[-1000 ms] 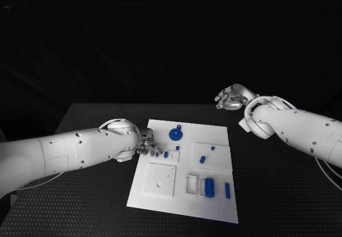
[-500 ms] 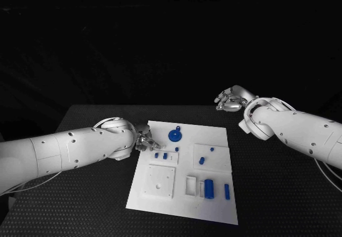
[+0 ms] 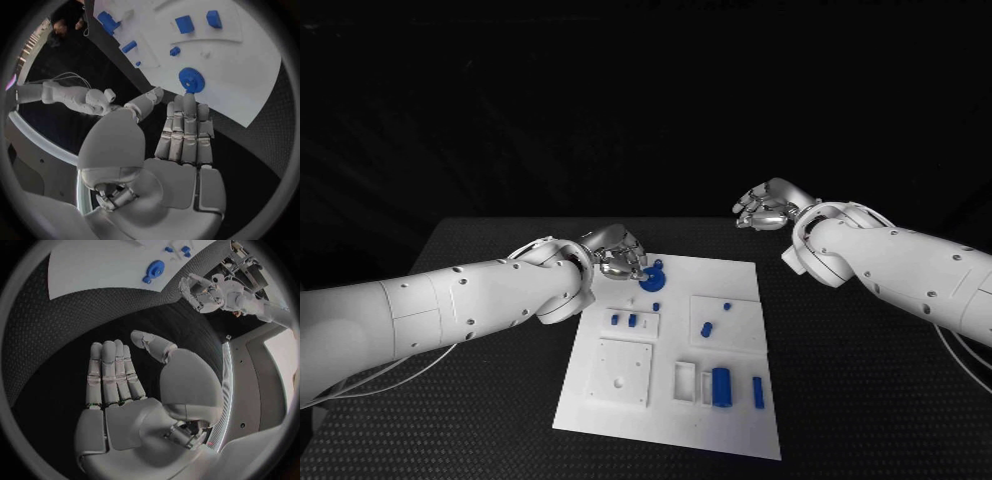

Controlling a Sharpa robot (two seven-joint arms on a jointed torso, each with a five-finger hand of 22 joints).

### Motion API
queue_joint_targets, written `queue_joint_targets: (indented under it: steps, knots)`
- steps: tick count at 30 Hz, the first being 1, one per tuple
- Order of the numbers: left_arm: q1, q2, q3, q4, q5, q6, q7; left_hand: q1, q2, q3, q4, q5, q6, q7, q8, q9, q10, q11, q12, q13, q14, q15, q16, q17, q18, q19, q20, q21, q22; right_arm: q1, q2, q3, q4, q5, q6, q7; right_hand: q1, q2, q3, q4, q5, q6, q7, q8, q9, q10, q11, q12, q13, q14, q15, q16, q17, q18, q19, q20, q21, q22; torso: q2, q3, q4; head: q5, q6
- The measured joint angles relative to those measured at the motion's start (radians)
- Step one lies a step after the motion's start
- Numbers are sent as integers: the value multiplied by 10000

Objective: Assemble the parts on the task board

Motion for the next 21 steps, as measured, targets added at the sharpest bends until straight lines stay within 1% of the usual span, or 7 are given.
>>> queue_joint_targets:
  steps: [2, 5, 8, 11, 15, 19, 21]
  knots:
    - [-3, 128, -5, -74, -672, -55, 191, 67, -67, -9, -8, -64, -165, -13, -59, -112, -43, 51, -207, -100, 80, 26, -40, 36, 0, 122, -5, -20, 2, 0, 0, 0, 2, 8, 6, 2, 0, 0, 0, 0, 0, 0, 0, 0, 0, 0, 0, 0, 0, 0, 0, 0, -9, 0, 0, 0, 0, 0, 3, -4, -1, -10, 8]
    - [-42, 381, -5, -197, -1528, -99, 357, 101, -104, -48, 32, -64, -200, -48, 3, -231, 0, 12, -446, -217, 235, -57, -41, 110, -2, 302, -60, -47, 40, 0, 11, 1, 5, 15, 9, 5, 0, 0, 0, 0, 0, 1, -1, 0, 1, 0, 0, 0, 1, 0, 0, 0, -9, 1, 0, 0, 0, 0, 7, -5, -7, -16, 17]
    - [-140, 588, -2, -313, -2181, -56, 463, 189, -143, -41, 25, -42, -141, -107, 83, -345, 141, -22, -616, -301, 403, -157, 20, 235, -1, 463, -110, -46, 104, -1, 40, 1, -3, 19, 9, 9, 0, 0, 0, 0, 0, 2, -2, 0, 1, 0, 0, 0, 1, 0, 0, 38, -10, 1, 0, 0, 1, 0, 12, -4, -20, -22, 23]
    - [-201, 712, -4, -484, -2554, 63, 534, 672, -39, 176, -192, 304, -290, 11, 85, -540, 136, -17, -881, -432, 523, -168, 180, 384, -1, 606, -148, -37, 187, -8, 68, 1, -2, 22, 11, 15, 0, 0, 0, 0, 0, 4, -4, 0, 1, 0, 0, 0, 1, 0, 1, 38, -10, 1, 0, 0, 1, 0, 13, -4, -35, -24, 24]
    - [-272, 881, -6, -822, -3010, 297, 606, 658, -52, 197, -213, 184, -368, -36, 115, -759, 135, -17, -1153, -578, 748, -249, 609, 699, -1, 912, -193, 198, 388, -14, 85, 1, 8, 25, 12, 21, 1, -1, 0, 0, 0, 12, -12, 0, 1, 0, 0, 0, -9, 1, 1, 38, -10, 1, 0, 0, 1, 0, 17, 1, -38, -35, 19]
    - [-334, 999, -5, -989, -3376, 598, 627, 480, -229, -35, -91, 129, -368, -37, 235, -923, 264, -146, -1274, -653, 991, -384, 1223, 1062, -1, 1252, -290, 493, 546, -15, 100, 1, 23, 25, 13, 28, 1, -1, 0, 0, 0, 13, -13, 0, 1, 0, 0, 0, -9, 1, 1, 38, -10, 0, 0, 0, 0, 0, 17, 8, -37, -50, 7]
    - [-378, 1024, -2, -1012, -3513, 763, 628, 428, -281, -105, -75, 91, -367, -37, 271, -983, 303, -116, -1302, -673, 1059, -383, 1429, 1175, 16, 1345, -342, 583, 546, -15, 104, 1, 26, 25, 13, 30, 1, -1, 0, 0, 0, 14, -14, 0, 1, 0, 0, 0, -9, 1, 1, 38, -9, 0, 0, 0, 1, 0, 18, 8, -35, -57, 3]
